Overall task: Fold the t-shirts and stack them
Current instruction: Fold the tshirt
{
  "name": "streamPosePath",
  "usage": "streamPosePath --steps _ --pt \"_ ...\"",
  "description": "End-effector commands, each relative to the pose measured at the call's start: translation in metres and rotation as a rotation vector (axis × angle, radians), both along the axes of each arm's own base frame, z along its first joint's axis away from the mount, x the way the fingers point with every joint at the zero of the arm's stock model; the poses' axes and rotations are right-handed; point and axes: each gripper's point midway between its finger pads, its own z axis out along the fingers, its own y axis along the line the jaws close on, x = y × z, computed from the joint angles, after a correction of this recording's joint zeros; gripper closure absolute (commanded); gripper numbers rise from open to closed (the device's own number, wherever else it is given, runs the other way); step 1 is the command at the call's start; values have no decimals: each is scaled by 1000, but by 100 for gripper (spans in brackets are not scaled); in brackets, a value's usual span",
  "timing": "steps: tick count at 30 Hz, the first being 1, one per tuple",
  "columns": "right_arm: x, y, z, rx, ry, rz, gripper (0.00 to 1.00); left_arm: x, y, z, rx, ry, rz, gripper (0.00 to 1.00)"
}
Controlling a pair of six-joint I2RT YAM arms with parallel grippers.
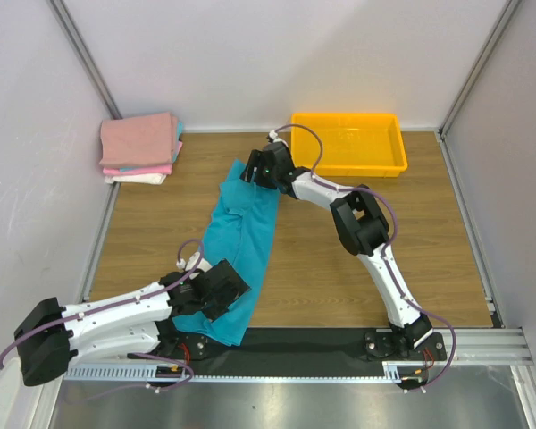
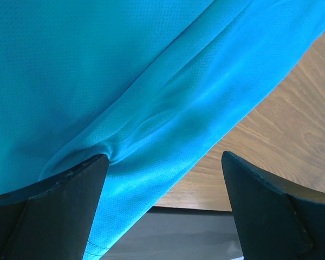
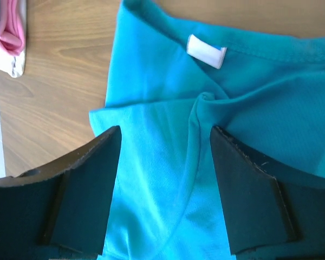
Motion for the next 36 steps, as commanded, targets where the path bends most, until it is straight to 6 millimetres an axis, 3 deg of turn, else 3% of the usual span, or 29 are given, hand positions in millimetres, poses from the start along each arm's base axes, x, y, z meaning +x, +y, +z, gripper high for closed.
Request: streamPosePath --steps 1,2,3,4,5,10,11,13,15,17,20,24,26,28,29,30,32,33,36 --pt "-16 -12 -73 -161 157 33 27 -36 34 -39 139 150 -27 4" --pt "-13 -16 -76 -169 176 28 27 -32 29 -37 131 136 -35 4" --pt "-13 -17 -94 -165 214 31 27 -32 29 -38 146 135 -52 4" --pt "-3 -5 -77 -102 204 49 27 -29 29 -37 154 122 -55 3" --pt "-3 -9 -83 -114 230 46 28 -24 22 -33 142 106 -62 3" --pt "37 -24 -64 -110 136 -13 26 -8 3 -34 164 87 -147 2" --pt "44 -28 -62 -104 124 -24 26 0 -10 -29 137 70 -162 2" --pt "55 -39 -68 -97 128 -37 26 8 -13 -35 172 79 -209 2" --pt "68 -45 -59 -72 107 -36 26 24 -25 -30 165 59 -246 2" --pt "70 -39 -56 -26 101 4 25 38 -34 -30 172 46 -285 2" --pt "78 -29 -34 19 26 55 22 56 -47 -25 176 25 -310 2" --pt "90 -9 24 106 -113 126 16 67 -65 -14 175 5 -369 3" --pt "87 2 85 208 -199 192 13 74 -69 2 189 -29 -397 3" --pt "82 8 129 264 -282 246 9 81 -67 24 197 -89 -401 3" --pt "79 9 152 276 -327 262 6 82 -64 35 212 -106 -414 3" --pt "73 8 190 298 -387 282 6 85 -62 51 205 -146 -411 2" --pt "64 7 231 324 -460 306 5 91 -54 71 237 -191 -420 3" --pt "55 4 264 338 -503 316 4 95 -50 86 229 -230 -413 2" --pt "47 -13 301 295 -558 295 4 116 -40 119 239 -328 -420 2"
